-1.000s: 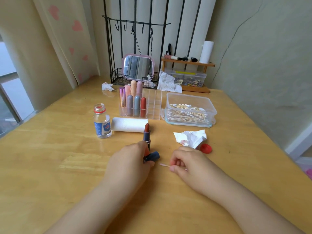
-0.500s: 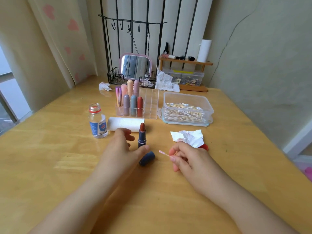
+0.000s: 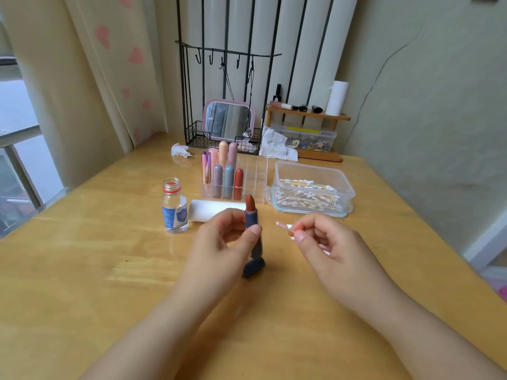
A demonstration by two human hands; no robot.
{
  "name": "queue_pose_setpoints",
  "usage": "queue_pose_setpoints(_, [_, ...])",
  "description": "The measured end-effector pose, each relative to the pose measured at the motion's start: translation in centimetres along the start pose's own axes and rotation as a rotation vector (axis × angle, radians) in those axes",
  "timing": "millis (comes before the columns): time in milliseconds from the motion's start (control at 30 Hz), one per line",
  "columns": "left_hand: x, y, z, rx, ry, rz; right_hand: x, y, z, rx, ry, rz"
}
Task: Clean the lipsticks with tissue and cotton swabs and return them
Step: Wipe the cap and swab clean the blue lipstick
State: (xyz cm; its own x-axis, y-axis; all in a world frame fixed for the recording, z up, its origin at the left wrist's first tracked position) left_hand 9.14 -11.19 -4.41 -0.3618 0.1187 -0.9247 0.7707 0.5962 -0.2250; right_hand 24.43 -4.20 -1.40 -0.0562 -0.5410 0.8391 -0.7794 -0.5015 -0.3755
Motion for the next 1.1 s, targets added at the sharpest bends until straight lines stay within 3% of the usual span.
queue_pose_setpoints(100, [-1.5, 0.3, 1.1, 0.11, -0.013, 0.291, 1.5, -0.2, -0.2, -0.031, -0.066, -0.047])
queue_pose_setpoints(267, [-2.5, 1.3, 1.8, 0.29, -0.093, 0.468, 2.1, -0.5, 0.9, -0.137, -0.169, -0.097])
queue_pose_setpoints(533, [-1.8, 2.5, 2.3, 0.364, -0.254, 0.557, 1.2, -1.1, 1.9, -0.154, -0.198, 0.05])
queue_pose_setpoints(1100, [-2.2, 2.8, 3.0, 0.437, -0.121, 0.482, 1.6, -1.8, 2.0, -0.204, -0.231, 0.15])
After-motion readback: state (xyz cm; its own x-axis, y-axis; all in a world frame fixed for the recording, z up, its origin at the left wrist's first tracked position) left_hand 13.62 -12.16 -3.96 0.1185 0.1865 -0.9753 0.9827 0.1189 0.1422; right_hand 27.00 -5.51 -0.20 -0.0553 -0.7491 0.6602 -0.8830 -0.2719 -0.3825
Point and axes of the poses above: each hand's wrist, its own z-axis away from the middle knuckle, its own y-axis out of the palm, x = y × z, the point moved 3 cm from there along -z, towards the middle knuckle, and after that the axes turned 9 degrees about -z, right-handed, at the moved point
